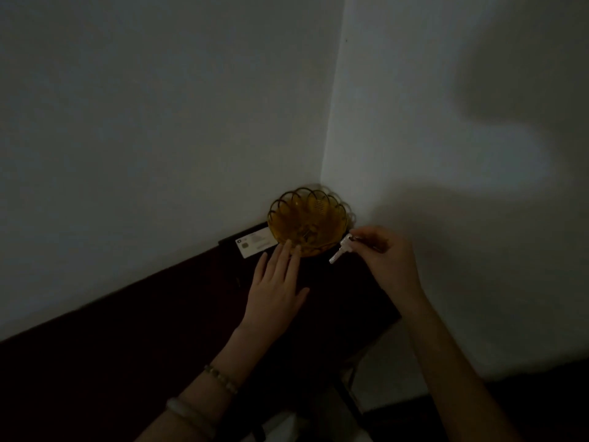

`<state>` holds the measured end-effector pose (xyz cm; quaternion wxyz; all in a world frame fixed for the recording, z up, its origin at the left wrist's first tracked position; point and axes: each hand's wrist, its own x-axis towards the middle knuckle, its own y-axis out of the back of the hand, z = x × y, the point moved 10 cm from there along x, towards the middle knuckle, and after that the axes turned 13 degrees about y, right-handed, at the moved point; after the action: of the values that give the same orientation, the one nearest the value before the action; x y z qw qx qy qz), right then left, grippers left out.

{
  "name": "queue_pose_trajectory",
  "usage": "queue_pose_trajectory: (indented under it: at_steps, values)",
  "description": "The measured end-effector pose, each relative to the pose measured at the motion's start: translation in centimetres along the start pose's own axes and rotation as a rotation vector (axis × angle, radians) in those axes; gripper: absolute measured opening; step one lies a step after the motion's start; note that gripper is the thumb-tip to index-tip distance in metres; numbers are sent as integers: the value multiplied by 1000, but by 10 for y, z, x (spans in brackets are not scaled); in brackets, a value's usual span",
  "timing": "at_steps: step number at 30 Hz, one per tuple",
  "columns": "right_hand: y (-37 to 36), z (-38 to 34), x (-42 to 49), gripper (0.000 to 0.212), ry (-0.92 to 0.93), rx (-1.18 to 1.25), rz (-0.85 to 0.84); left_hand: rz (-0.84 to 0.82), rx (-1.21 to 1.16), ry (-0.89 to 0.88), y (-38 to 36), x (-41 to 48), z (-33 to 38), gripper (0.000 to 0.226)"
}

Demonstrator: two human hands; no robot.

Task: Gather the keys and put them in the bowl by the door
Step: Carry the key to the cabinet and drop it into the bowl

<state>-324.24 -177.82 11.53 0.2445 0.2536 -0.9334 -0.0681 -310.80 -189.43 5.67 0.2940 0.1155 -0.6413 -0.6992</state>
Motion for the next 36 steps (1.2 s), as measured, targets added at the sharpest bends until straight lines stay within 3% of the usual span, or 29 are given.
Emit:
queue_pose_trajectory:
  at_steps: [4,8,16,20,30,36]
  values:
    - [-10,23,42,23,-20,51,-2,-61,30,7,-26,22,6,76]
    - [-39,49,77,18,-44,0,-125,-51,34,26,-34,30,5,74]
    - [-115,95,99,24,-46,-318,-595,-30,14,36,-35,31,1,72]
    - [-135,108,101,24,-50,-408,-707,-40,10,45,-36,30,1,73]
    - [-146,117,104,24,-1,-547,-742,-64,23,58,-34,31,1,71]
    - [-113,87,104,31,35,-540,-616,-68,22,45,-33,31,3,69]
